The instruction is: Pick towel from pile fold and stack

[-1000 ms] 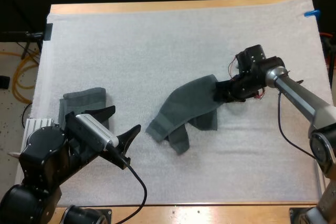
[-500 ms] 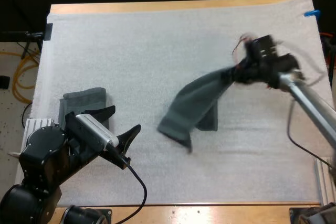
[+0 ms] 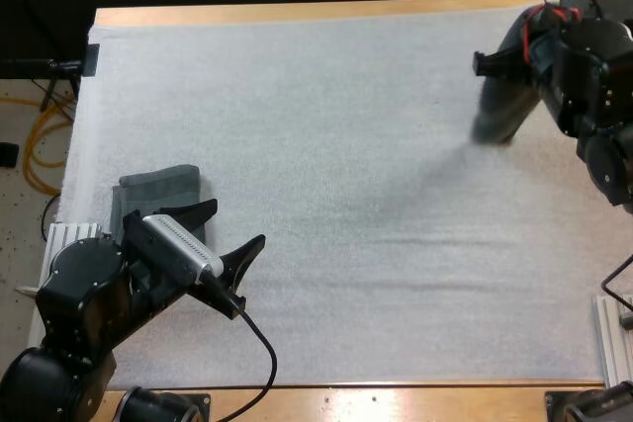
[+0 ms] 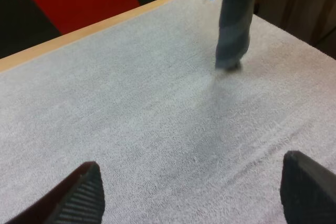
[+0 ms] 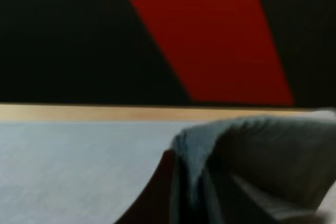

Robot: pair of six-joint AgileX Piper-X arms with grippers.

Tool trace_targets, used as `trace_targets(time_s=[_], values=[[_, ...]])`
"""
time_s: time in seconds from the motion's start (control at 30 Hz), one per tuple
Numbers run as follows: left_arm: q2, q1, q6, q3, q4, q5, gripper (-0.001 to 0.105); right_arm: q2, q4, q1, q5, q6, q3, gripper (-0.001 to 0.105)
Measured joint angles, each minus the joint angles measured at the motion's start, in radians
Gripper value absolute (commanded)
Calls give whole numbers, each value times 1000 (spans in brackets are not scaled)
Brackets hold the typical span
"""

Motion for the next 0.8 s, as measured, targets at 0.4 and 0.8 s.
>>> trace_targets(time_s=[0.4,0.8], values=[[0,0,0,0,0,0,67,121,111,417,-257,194,222,0],[0,0,0,0,0,0,67,166,139,753,-296,201,238,2]])
